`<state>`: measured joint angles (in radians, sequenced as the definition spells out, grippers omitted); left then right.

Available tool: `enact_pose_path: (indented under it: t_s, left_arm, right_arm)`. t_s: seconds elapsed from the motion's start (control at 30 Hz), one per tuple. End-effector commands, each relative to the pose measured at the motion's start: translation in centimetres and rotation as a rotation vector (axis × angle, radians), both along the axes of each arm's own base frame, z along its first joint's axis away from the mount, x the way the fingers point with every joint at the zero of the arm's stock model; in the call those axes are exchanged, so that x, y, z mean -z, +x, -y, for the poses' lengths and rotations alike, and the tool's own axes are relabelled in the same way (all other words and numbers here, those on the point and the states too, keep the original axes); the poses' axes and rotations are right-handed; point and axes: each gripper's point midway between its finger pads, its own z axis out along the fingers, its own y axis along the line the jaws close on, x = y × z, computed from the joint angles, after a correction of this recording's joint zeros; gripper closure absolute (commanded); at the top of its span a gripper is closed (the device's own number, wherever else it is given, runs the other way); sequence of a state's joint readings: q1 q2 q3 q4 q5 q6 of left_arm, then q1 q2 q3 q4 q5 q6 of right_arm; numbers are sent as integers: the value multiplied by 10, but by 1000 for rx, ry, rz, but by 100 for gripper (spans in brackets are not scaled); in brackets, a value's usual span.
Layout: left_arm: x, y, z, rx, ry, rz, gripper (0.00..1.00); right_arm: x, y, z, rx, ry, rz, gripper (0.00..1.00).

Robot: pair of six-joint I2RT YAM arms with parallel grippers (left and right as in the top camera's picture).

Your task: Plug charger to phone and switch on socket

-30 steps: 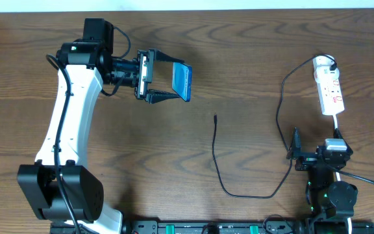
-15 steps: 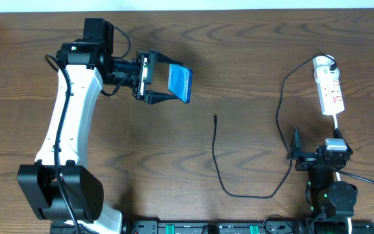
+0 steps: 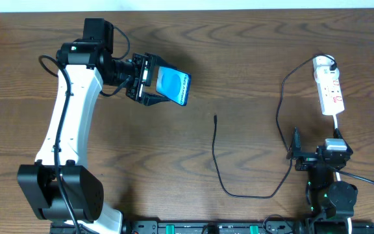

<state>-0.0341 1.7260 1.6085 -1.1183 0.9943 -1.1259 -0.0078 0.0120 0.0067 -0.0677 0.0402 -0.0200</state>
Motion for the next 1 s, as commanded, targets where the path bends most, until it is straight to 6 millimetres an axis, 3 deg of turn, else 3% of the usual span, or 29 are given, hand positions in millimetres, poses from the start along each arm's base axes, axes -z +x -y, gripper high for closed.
enact_pose_path:
  t_s: [0.0,0.27,0.4,0.7,0.97]
  left_arm:
    - [-7,-1,-4,-2,25,43,93]
    - [8,3,-17,13,154,104,93]
    - [12,4,-20,20,186,118,93]
    - [18,5,-21,25,249,127,93]
    - [16,13,-20,21,251,166,93]
  right_arm:
    - [0,0,-4,-18,-15,0,1]
    - [-5,0,-4,-18,-14,22,1]
    - [-20,1,-8,-41,-10,82,1]
    - [-48,-2,-19,-108,176,196,1]
    - [-68,-3,-31,-180,247,186,1]
